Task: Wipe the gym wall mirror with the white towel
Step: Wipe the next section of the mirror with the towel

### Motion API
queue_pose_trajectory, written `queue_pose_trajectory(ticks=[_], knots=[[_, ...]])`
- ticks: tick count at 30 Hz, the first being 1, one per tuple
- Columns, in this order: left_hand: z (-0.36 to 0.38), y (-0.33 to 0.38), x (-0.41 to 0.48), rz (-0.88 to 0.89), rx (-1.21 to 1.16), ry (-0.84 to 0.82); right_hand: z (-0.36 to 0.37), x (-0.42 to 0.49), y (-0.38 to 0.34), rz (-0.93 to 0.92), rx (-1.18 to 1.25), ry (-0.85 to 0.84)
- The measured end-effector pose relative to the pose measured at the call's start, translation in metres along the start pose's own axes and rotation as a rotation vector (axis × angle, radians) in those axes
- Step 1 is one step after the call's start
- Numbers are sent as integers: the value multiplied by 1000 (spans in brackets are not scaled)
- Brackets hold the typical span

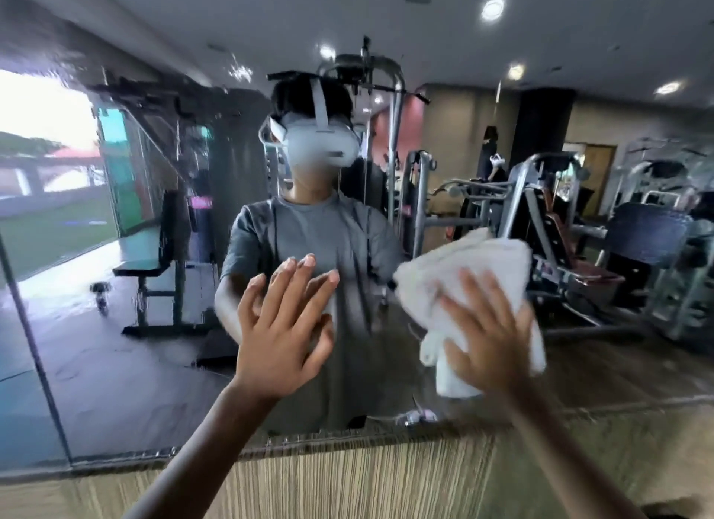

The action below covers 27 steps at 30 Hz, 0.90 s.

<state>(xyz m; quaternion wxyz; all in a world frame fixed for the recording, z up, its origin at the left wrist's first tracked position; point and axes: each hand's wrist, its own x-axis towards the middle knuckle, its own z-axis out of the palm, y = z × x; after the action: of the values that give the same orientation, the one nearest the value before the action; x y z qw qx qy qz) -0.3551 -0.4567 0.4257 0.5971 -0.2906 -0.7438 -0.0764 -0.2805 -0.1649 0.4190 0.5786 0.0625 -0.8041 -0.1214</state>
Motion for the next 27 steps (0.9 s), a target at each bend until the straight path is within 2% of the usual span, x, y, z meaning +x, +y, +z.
queue_pose_trajectory(ticks=[3, 5, 7, 9, 11, 13, 15, 18, 20, 22, 24, 26, 27], knots=[[-9, -13, 34, 18, 12, -9, -19, 80, 13, 335, 65, 84], [-15, -15, 68, 20, 19, 17, -29, 132, 0, 361, 100, 113], [-22, -18, 103, -6, 19, 65, -28, 151, -18, 210, 81, 136], [-31, -28, 130, -8, 37, 85, -21, 136, -24, -41, 2, 110], [-41, -46, 150, 34, 91, 75, -19, 116, -1, -315, -78, 72], [-53, -66, 166, 66, 151, 25, -25, 115, 35, -420, -113, 24], [-65, -80, 183, 64, 175, 6, -34, 138, 62, -274, -106, 19], [-71, -82, 210, 39, 146, 44, -50, 202, 62, 160, -3, 77], [-71, -78, 231, 51, 142, 78, -57, 238, 39, 271, 41, 117], [-73, -77, 253, 73, 154, 117, -54, 251, 20, 114, 12, 162], [-78, -85, 272, 89, 174, 150, -49, 241, 21, -232, -62, 146], [-88, -99, 286, 83, 188, 156, -51, 234, 54, -545, -134, 85], [-93, -106, 292, 69, 188, 153, -54, 234, 75, -599, -157, 52]])
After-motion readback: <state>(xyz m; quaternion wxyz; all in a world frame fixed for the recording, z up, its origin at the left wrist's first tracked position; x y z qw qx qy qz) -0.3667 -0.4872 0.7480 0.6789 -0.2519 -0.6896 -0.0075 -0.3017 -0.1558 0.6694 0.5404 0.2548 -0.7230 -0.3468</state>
